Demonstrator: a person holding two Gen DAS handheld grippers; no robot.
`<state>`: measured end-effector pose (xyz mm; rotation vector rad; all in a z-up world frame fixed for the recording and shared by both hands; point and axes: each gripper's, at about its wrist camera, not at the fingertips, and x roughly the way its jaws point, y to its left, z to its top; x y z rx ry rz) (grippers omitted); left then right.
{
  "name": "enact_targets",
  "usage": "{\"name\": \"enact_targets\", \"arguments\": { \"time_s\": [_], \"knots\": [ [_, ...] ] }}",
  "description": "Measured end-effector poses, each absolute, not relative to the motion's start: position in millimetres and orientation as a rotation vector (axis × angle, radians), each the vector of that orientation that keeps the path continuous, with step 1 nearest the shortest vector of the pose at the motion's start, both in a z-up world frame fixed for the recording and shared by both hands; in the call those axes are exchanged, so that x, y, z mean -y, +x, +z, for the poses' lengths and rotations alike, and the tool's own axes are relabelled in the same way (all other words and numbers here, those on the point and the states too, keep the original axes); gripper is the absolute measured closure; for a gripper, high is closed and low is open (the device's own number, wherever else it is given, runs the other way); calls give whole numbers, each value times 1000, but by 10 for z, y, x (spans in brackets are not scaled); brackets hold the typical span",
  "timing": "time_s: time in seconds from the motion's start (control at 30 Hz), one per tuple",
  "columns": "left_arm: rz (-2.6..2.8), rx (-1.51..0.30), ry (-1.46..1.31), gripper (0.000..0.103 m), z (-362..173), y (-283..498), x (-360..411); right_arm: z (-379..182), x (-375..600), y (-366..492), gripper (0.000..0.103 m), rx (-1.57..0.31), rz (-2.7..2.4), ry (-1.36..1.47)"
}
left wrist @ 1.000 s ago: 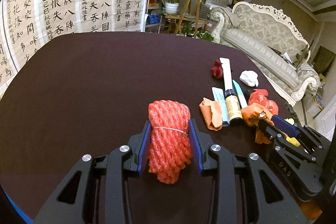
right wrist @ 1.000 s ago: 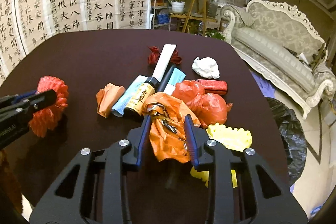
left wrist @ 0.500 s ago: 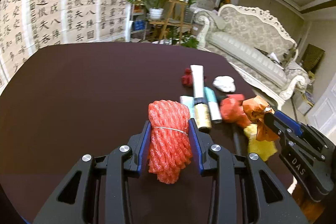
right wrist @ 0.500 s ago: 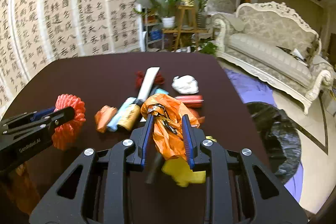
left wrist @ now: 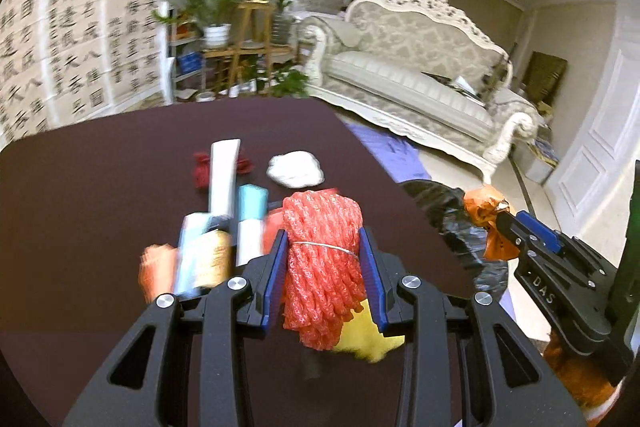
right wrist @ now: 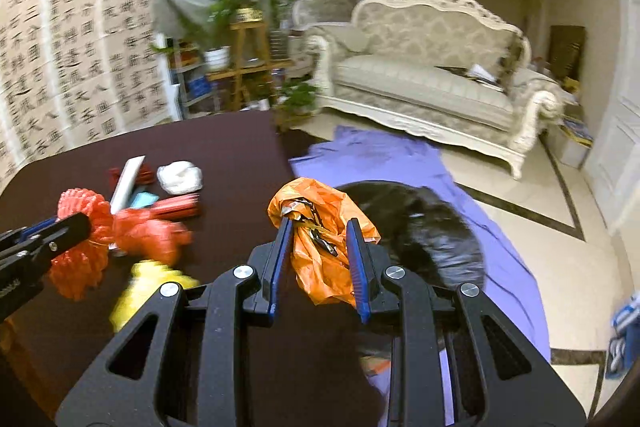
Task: Collect trash
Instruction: 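Carry the red mesh sleeve and orange bag over the black bin with both tools, then open both tools to drop the sleeve and bag into the bin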
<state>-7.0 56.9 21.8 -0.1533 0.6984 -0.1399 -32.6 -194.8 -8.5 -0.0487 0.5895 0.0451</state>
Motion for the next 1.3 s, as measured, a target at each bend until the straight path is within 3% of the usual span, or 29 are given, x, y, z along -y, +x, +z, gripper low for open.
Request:
{"name": "enact_targets", "arguments": {
  "time_s": [0.97,1.03,1.07,1.1,1.13,1.2,1.3],
  "knots": [
    [-259,-765,24,67,-125,888,707,-520,2910,411,76,-658,-75,81],
    [-254,-766,25,65,-145,900,716,-535,2936,453,74,-663,-75,91],
    [-257,-772,22,64,-153,911,719,-554,2948,468,67,-669,-70,97],
    [-259,-778,15,59,-158,914,709,-557,2953,479,55,-668,-77,99],
    [-258,-778,6,49,-153,911,704,-560,2959,472,51,-664,-87,99],
    [-257,-766,-1,44,-134,884,686,-557,2969,453,49,-662,-95,97],
    [-249,-758,16,43,-125,858,713,-559,2976,430,48,-665,-97,101]
  ]
}}
